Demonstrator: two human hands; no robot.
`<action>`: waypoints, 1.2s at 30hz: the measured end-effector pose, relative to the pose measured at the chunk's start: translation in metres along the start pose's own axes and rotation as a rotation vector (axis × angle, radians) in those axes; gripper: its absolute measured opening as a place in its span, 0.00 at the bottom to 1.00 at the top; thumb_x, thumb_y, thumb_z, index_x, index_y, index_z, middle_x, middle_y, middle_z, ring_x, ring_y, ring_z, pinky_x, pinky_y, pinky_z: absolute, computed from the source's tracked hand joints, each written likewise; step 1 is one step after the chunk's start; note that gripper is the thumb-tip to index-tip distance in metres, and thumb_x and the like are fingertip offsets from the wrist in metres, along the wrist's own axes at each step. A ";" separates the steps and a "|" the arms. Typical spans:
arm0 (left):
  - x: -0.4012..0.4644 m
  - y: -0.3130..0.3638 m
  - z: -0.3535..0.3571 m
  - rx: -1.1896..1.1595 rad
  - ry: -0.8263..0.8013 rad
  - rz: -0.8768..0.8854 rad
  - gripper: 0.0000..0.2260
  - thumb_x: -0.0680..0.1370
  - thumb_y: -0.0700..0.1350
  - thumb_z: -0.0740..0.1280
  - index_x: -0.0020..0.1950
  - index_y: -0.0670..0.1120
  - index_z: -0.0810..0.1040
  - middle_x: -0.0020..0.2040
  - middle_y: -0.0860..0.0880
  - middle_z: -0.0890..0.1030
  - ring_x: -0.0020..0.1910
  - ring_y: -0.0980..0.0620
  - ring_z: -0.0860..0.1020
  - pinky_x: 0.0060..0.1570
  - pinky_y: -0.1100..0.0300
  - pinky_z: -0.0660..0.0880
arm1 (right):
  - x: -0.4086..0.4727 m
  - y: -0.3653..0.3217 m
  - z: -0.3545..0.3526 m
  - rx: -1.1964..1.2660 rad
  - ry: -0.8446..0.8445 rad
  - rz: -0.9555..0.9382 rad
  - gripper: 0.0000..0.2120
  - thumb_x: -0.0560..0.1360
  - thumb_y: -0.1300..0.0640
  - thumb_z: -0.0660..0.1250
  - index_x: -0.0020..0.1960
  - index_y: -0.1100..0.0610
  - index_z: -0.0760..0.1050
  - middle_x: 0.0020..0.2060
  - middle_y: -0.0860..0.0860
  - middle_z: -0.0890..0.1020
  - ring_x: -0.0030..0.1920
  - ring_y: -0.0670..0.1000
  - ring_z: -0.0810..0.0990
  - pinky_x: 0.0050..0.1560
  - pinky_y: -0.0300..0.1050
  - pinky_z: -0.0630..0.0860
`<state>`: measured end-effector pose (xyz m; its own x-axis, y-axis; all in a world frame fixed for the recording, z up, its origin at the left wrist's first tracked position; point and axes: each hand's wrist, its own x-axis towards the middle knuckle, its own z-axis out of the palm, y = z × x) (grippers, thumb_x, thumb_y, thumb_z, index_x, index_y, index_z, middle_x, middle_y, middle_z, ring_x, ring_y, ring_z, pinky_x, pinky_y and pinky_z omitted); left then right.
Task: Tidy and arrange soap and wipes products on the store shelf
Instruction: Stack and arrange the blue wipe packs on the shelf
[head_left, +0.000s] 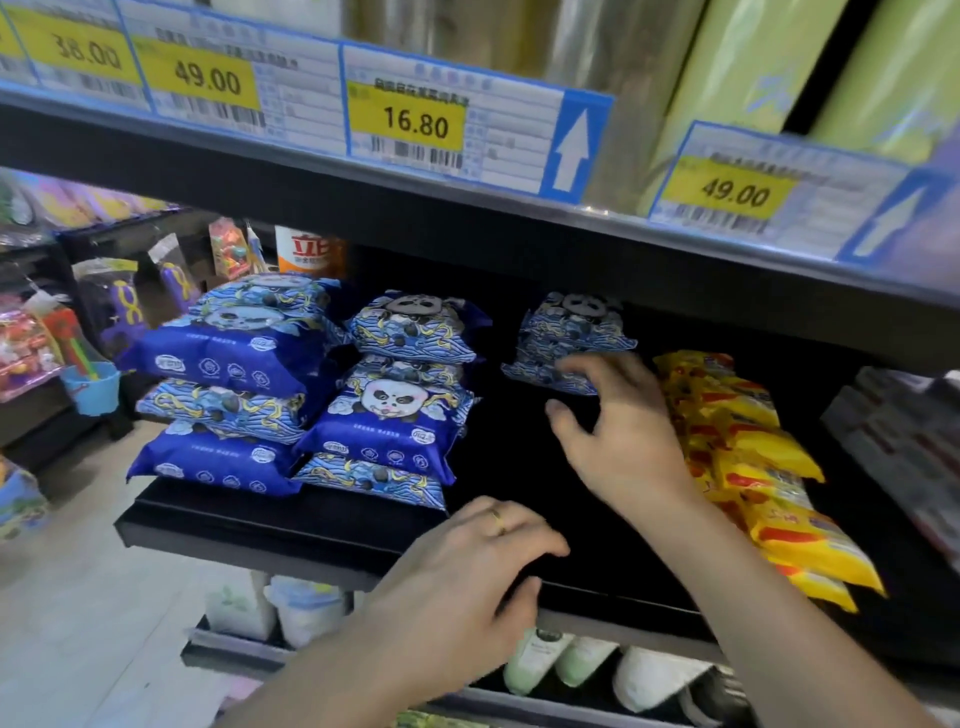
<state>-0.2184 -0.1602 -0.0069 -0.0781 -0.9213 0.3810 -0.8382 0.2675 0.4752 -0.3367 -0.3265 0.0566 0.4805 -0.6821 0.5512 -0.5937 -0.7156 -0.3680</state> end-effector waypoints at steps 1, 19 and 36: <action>0.008 0.003 0.005 0.013 -0.007 0.028 0.15 0.81 0.49 0.63 0.67 0.57 0.77 0.63 0.61 0.76 0.64 0.58 0.72 0.68 0.62 0.70 | 0.013 0.006 -0.001 -0.060 -0.039 0.051 0.19 0.76 0.53 0.72 0.66 0.49 0.77 0.66 0.52 0.73 0.68 0.58 0.72 0.69 0.49 0.70; 0.033 0.003 0.021 0.157 0.037 -0.083 0.16 0.83 0.53 0.61 0.69 0.54 0.76 0.68 0.58 0.75 0.68 0.56 0.70 0.69 0.62 0.67 | 0.103 0.063 0.026 -0.077 -0.047 0.117 0.27 0.79 0.56 0.71 0.77 0.45 0.70 0.75 0.53 0.71 0.73 0.58 0.72 0.71 0.51 0.70; 0.005 0.026 -0.002 -1.161 0.324 -0.674 0.25 0.72 0.71 0.70 0.59 0.56 0.80 0.52 0.54 0.88 0.54 0.55 0.86 0.52 0.56 0.84 | -0.096 0.000 -0.022 0.212 0.147 -0.107 0.34 0.73 0.69 0.74 0.74 0.47 0.73 0.76 0.49 0.66 0.77 0.44 0.63 0.72 0.31 0.63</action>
<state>-0.2395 -0.1574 0.0085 0.4210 -0.9021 -0.0945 0.2748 0.0276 0.9611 -0.3972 -0.2573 0.0201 0.4249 -0.5831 0.6924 -0.3892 -0.8083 -0.4418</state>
